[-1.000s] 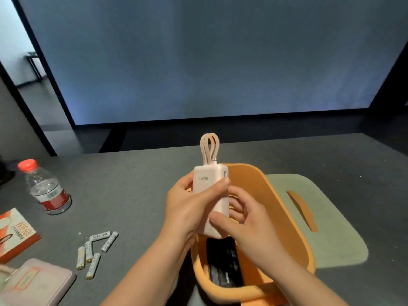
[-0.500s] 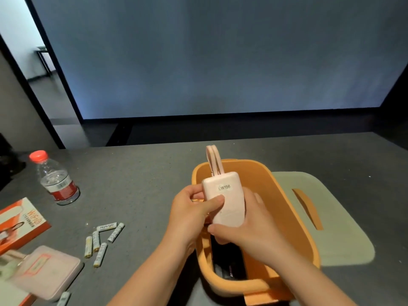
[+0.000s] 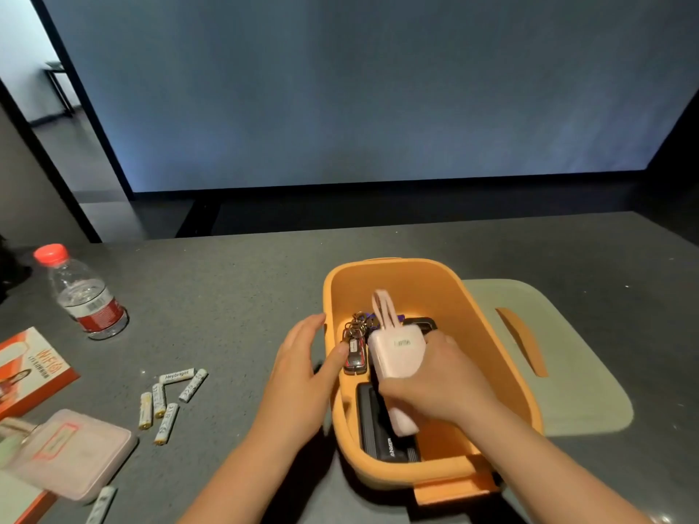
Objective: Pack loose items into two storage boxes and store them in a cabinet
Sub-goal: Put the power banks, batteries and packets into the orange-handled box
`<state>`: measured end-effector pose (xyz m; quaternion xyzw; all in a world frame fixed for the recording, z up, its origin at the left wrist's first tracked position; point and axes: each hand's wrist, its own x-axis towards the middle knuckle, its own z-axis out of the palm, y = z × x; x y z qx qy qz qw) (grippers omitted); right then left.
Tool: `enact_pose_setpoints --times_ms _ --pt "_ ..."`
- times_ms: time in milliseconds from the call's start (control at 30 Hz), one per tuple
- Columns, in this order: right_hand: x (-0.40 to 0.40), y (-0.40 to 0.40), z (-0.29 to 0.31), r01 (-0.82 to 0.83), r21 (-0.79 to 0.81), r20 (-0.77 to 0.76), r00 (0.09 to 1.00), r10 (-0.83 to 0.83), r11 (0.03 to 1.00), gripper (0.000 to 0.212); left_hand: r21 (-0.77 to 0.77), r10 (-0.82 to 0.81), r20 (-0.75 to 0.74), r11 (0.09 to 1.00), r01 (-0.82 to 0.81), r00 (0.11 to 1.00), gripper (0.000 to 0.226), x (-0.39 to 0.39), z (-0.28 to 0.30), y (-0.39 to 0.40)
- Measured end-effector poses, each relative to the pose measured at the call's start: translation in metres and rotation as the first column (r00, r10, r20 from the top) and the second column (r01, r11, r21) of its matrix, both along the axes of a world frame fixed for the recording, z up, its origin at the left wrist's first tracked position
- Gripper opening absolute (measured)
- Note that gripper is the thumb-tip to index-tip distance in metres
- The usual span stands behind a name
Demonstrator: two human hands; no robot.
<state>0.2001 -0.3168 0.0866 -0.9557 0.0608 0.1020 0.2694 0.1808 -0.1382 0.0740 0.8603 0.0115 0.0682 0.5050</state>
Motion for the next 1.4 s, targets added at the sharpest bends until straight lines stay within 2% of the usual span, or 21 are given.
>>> enact_pose_setpoints --times_ms 133,300,433,500,600,667,867,967,1167,1233,1300,1400 --pt "0.0 0.011 -0.016 -0.077 -0.101 -0.129 0.99 0.063 0.992 0.081 -0.028 -0.039 -0.097 0.999 0.036 0.994 0.059 -0.006 -0.023 -0.005" --pt "0.007 0.017 -0.028 -0.143 -0.163 -0.277 0.956 0.093 0.976 0.093 -0.083 -0.04 -0.092 0.996 0.032 0.995 0.061 -0.005 -0.03 -0.006" --pt "0.014 0.011 -0.039 -0.103 -0.034 -0.392 0.916 0.081 0.994 0.105 -0.117 -0.032 -0.11 0.993 0.019 0.993 0.061 -0.005 -0.032 -0.007" --pt "0.014 0.008 -0.043 -0.099 0.05 -0.425 0.898 0.111 0.994 0.102 -0.132 -0.036 -0.111 0.991 0.021 0.993 0.061 -0.005 -0.033 -0.007" --pt "0.013 0.003 -0.045 -0.139 0.034 -0.405 0.903 0.141 0.99 0.075 -0.151 -0.049 -0.108 0.988 0.032 0.993 0.062 -0.005 -0.036 -0.006" --pt "0.012 0.004 -0.044 -0.172 0.014 -0.39 0.906 0.163 0.985 0.066 -0.16 -0.051 -0.114 0.987 0.032 0.992 0.062 -0.005 -0.036 -0.007" --pt "0.008 0.011 -0.034 -0.271 -0.06 -0.39 0.892 0.228 0.961 0.06 -0.182 -0.029 -0.139 0.983 0.003 0.99 0.063 -0.002 -0.041 -0.01" --pt "0.006 0.014 -0.03 -0.304 -0.096 -0.376 0.893 0.249 0.948 0.058 -0.172 -0.025 -0.143 0.985 0.0 0.989 0.056 -0.001 -0.043 -0.012" --pt "0.005 0.01 -0.027 -0.283 -0.082 -0.367 0.9 0.235 0.956 0.056 -0.145 -0.028 -0.131 0.989 0.009 0.991 0.062 0.0 -0.043 -0.009" --pt "0.002 0.009 -0.023 -0.273 -0.169 -0.284 0.934 0.219 0.947 0.049 -0.098 -0.021 -0.088 0.995 0.012 0.996 0.06 -0.003 -0.038 -0.004" --pt "-0.003 0.01 -0.012 -0.214 -0.242 -0.038 0.977 0.211 0.946 0.043 -0.045 0.044 -0.032 0.998 -0.045 0.999 0.054 -0.011 -0.032 0.006" --pt "-0.01 0.028 0.014 -0.195 -0.127 0.314 0.922 0.226 0.973 0.032 -0.003 0.182 0.037 0.983 -0.182 0.983 0.039 -0.025 -0.029 0.033"
